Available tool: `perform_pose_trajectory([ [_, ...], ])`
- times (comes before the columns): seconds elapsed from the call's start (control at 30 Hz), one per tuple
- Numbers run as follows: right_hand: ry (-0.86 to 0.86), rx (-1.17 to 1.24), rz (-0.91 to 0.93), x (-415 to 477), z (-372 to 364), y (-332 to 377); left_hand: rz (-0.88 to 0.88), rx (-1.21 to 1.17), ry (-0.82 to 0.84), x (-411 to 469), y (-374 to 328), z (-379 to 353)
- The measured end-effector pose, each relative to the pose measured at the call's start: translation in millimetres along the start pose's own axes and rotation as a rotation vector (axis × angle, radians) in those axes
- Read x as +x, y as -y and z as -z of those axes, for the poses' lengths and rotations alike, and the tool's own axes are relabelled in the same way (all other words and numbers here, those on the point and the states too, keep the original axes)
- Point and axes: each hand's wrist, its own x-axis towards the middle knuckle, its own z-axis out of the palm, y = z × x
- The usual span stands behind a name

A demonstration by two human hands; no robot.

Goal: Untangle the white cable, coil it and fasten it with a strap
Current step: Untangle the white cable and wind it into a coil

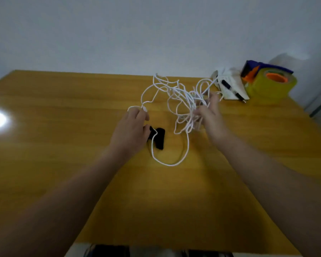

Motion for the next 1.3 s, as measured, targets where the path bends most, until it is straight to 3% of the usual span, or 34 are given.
perform_pose_trajectory([
  [0.07, 0.003, 0.068, -0.025, -14, 2, 13, 0.015, -0.038, -0.055, -17, -12, 8],
  [0.3, 0.065, -0.199, 0.195, -86, -4, 37, 0.087, -0.352, -0.102, -73, -67, 36],
  [0.4, 0.140, -0.216, 0.130, -105, -10, 39, 0.057, -0.432, 0.095, -84, -86, 43],
  [0.47, 0.222, -0.197, 0.012, -112, -10, 39, 0.083, -0.346, 0.250, -87, -89, 42],
  [0.53, 0.279, -0.214, -0.025, -117, -6, 37, 0.123, -0.224, 0.288, -85, -86, 38],
  [0.6, 0.213, -0.264, 0.024, -115, 5, 34, 0.123, -0.181, 0.207, -80, -80, 38],
  [0.7, -0.029, -0.360, 0.067, -102, 28, 29, 0.214, -0.267, 0.075, -70, -59, 39],
  [0.77, -0.077, -0.427, 0.055, -92, 39, 26, 0.285, -0.350, -0.002, -65, -45, 38],
  [0.97, 0.465, -0.555, -0.034, -88, 23, 4, 0.379, -0.818, -0.066, -59, -33, 29],
  [1.07, 0.562, -0.686, 0.011, -85, 4, -16, 0.409, -1.026, -0.019, -55, -33, 32],
  [1.13, 0.472, -0.606, 0.058, -85, -7, -24, 0.378, -1.075, 0.014, -51, -30, 37],
  [1.3, 0.127, -0.037, 0.144, -84, -20, 9, 0.346, -1.029, 0.038, -45, -31, 48],
])
